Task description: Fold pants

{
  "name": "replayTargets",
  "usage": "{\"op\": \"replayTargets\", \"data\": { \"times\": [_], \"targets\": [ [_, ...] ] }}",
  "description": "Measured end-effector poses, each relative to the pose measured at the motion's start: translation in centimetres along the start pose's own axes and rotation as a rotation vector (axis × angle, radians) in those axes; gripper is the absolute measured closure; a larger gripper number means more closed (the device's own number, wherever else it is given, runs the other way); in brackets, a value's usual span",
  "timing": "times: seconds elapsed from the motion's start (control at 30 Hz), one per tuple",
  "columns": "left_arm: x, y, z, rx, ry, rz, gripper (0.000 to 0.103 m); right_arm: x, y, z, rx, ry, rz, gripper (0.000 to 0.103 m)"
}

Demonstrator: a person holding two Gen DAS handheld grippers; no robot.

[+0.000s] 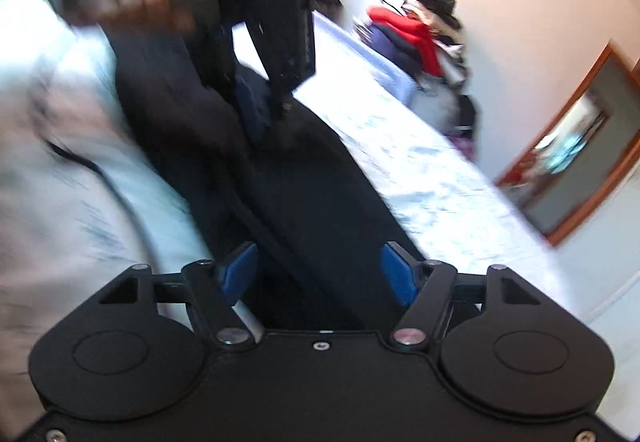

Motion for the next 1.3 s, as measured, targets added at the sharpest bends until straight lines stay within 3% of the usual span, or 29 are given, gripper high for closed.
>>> {"op": "replayTargets", "data": {
  "times": [0.1,0.17,0.33,0.4,0.43,0.47,0.5,0.63,0.7,0.83,0.9,0.93,0.97,1.0,1.03,1.1,1.17,1.2,1.23,1.3],
  "targets": [
    [0.1,3.1,1.1,-0.077,0.007,-0.004,0.063,-1.8,3.3,-0.1,-0.085,-0.248,0.157,0.035],
    [-1.2,4.3,1.3,-0.119,0.002,-0.031,0.060,-3.7,4.6,0.1,-0.143,-0.403,0.187,0.033],
    [-6.3,1.8,-0.9,-0.080,-0.068,-0.151,0.050,-7.1,2.8,-0.4,-0.239,-0.790,0.313,0.026],
    [-6.6,-1.1,-2.6,-0.011,-0.075,-0.148,0.050,-7.6,0.5,-1.2,-0.215,-0.918,0.387,0.022],
    [-5.8,-2.9,-3.7,0.027,-0.080,-0.104,0.051,-7.0,-0.7,-2.3,-0.182,-0.988,0.443,0.021],
    [-4.9,-4.2,-4.4,0.035,-0.074,-0.078,0.056,-6.1,-2.1,-3.4,-0.126,-1.059,0.497,0.021],
    [-4.3,-4.0,-4.7,-0.003,-0.068,-0.110,0.057,-5.5,-3.0,-4.5,-0.072,-1.110,0.517,0.023],
    [-3.1,-2.4,-4.3,0.006,-0.012,-0.119,0.056,-4.6,0.1,-3.3,-0.152,-1.095,0.556,0.022],
    [-3.4,-1.0,-4.1,-0.037,-0.022,-0.113,0.048,-5.8,1.0,-1.7,-0.250,-1.129,0.611,0.019],
    [-5.0,0.3,-6.1,-0.070,-0.037,-0.224,0.031,-8.6,0.9,-2.0,-0.425,-1.369,0.701,0.011],
    [-4.4,-1.2,-7.8,-0.061,-0.098,-0.146,0.033,-8.8,-0.5,-4.2,-0.422,-1.519,0.715,0.009],
    [-4.0,-1.5,-8.3,-0.080,-0.118,-0.122,0.039,-8.4,-1.6,-5.8,-0.365,-1.580,0.709,0.013],
    [-3.9,-1.2,-8.5,-0.106,-0.129,-0.121,0.039,-8.0,-2.0,-6.5,-0.338,-1.600,0.714,0.023],
    [-3.9,-0.6,-8.7,-0.106,-0.129,-0.107,0.039,-7.9,-1.6,-6.4,-0.336,-1.588,0.714,0.020],
    [-4.0,0.2,-8.7,-0.113,-0.129,-0.098,0.038,-8.0,-1.1,-5.8,-0.330,-1.573,0.730,0.017],
    [-4.9,2.4,-8.2,-0.201,-0.170,-0.094,0.036,-8.6,0.3,-3.7,-0.363,-1.530,0.744,0.011],
    [-5.8,3.8,-8.1,-0.300,-0.250,-0.053,0.028,-10.0,0.6,-1.2,-0.419,-1.482,0.757,0.008],
    [-5.9,3.6,-8.3,-0.312,-0.278,-0.023,0.021,-10.6,0.0,-0.3,-0.425,-1.479,0.767,0.005],
    [-5.6,2.7,-8.7,-0.292,-0.294,0.012,0.018,-11.0,-1.0,0.6,-0.422,-1.487,0.787,0.004],
    [-4.2,-0.5,-10.5,-0.196,-0.306,0.088,0.022,-10.8,-4.0,1.8,-0.378,-1.513,0.891,0.003]
  ]
}}
Point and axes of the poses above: each gripper's, at about its wrist camera, not at the fingertips, and y roughly against the way its jaws point, x to its left, z to its top, the point moved 10 cm from there along -y, roughly the way its jaws point, and after that the axes turned 10 degrees about z, right-handed, at the moved point
